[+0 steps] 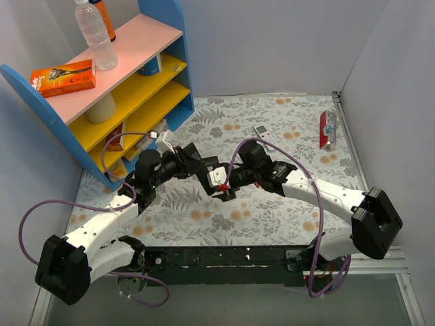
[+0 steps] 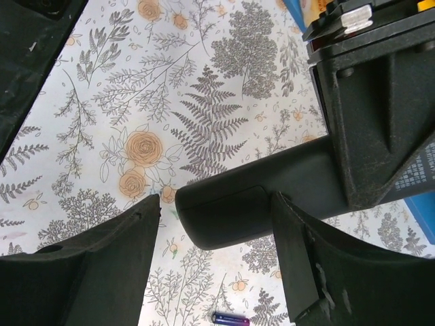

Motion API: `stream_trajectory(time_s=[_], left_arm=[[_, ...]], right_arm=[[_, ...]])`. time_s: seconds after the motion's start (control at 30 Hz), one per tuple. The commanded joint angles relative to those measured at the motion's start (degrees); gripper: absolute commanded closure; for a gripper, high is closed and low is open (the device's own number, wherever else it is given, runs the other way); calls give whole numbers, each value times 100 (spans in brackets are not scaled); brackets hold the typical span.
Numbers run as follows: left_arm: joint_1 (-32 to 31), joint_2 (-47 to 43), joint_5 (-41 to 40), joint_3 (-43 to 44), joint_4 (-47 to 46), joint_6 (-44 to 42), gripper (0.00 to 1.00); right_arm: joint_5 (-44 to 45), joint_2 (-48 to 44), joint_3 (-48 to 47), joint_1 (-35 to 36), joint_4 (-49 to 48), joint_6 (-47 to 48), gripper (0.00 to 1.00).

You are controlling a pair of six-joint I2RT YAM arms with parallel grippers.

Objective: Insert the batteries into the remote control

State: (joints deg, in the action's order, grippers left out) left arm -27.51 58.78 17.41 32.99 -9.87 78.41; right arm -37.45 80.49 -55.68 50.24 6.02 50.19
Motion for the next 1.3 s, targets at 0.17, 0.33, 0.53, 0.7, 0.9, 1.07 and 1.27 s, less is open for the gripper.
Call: stream_trajectory(time_s=[0.17,0.33,0.53,0.7,0.9,1.07,1.27], left_arm=[[-44,-7,52,471,-15,43,100],[-44,-7,35,506,64,16,100],[-44,10,-9,515,143,-10,100],[-44,45,26,542,143,-1,100],[-44,-7,43,542,143,-19,100],[-36,-34,34,542,126,-10,100],[-44,-60,79,542,108,7,100]], right_arm=[[141,-517,207,39,-549,-142,27],[168,-499,207,47,-541,-142,27],[229,-508,242,47,-549,-150,27],[274,-490,251,47,-690,-124,27],[212,-262,137,39,-437,-89,27],[177,-174,119,48,-303,-54,27],[212,-33,58,47,-84,8,28]])
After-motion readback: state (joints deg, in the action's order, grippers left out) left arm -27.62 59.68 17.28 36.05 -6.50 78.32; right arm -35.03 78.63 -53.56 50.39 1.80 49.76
